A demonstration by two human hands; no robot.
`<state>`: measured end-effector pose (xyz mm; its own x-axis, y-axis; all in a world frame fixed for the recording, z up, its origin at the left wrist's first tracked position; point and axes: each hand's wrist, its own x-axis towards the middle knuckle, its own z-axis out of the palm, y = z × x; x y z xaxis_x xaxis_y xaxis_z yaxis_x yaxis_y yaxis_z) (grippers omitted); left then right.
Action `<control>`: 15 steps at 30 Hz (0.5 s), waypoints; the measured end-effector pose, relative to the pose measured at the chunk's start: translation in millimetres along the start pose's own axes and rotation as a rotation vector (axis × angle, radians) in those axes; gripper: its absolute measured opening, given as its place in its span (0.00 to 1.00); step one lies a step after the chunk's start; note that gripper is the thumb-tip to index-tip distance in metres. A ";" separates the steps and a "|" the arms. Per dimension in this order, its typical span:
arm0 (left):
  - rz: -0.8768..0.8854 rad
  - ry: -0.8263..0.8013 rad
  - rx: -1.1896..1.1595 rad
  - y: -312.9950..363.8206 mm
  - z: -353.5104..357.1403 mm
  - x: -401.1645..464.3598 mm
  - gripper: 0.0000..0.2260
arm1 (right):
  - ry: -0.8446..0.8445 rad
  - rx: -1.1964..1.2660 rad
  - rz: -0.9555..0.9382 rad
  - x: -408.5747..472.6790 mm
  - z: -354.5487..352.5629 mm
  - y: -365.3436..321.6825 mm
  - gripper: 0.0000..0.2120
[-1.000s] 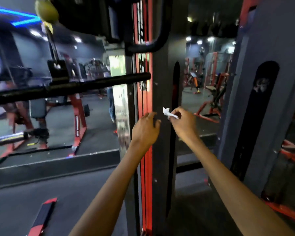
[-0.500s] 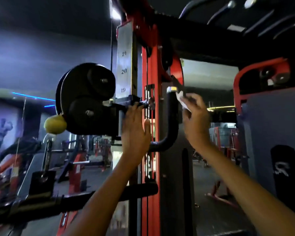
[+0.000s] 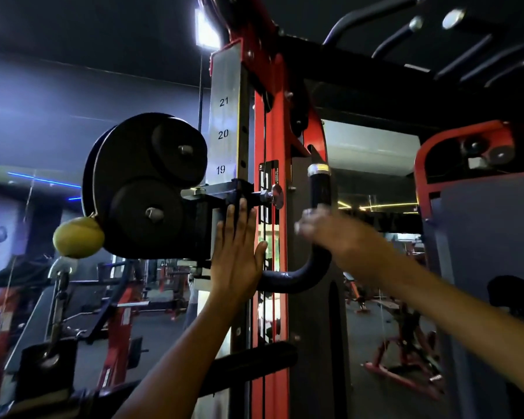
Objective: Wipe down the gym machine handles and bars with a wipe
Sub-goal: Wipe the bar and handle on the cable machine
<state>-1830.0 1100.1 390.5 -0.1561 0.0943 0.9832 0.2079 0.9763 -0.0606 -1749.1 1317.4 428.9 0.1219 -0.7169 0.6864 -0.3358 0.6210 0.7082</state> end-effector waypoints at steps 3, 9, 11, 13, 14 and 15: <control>-0.077 -0.029 -0.042 1.6 -2.3 -3.2 0.31 | -0.013 -0.071 0.217 38.1 1.6 48.5 0.20; -0.139 -0.124 -0.073 6.7 -11.8 -4.5 0.32 | -0.169 0.021 0.076 -8.3 10.1 -9.7 0.13; -0.128 -0.121 -0.078 6.9 -13.0 -4.8 0.32 | -0.186 0.019 -0.019 -13.3 7.9 -20.7 0.16; -0.128 -0.142 -0.078 6.7 -13.4 -4.9 0.31 | -0.123 0.022 0.032 7.3 5.5 -1.8 0.18; -0.131 -0.155 -0.072 6.3 -13.6 -4.1 0.31 | -0.091 0.019 0.110 21.5 5.5 13.5 0.20; -0.138 -0.167 -0.067 6.3 -14.2 -3.4 0.32 | -0.069 -0.001 0.181 34.5 5.4 28.7 0.21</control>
<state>-1814.5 1103.1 389.2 -0.3441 -0.0028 0.9389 0.2364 0.9675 0.0895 -1759.5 1308.7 472.1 -0.0045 -0.6135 0.7897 -0.3451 0.7421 0.5746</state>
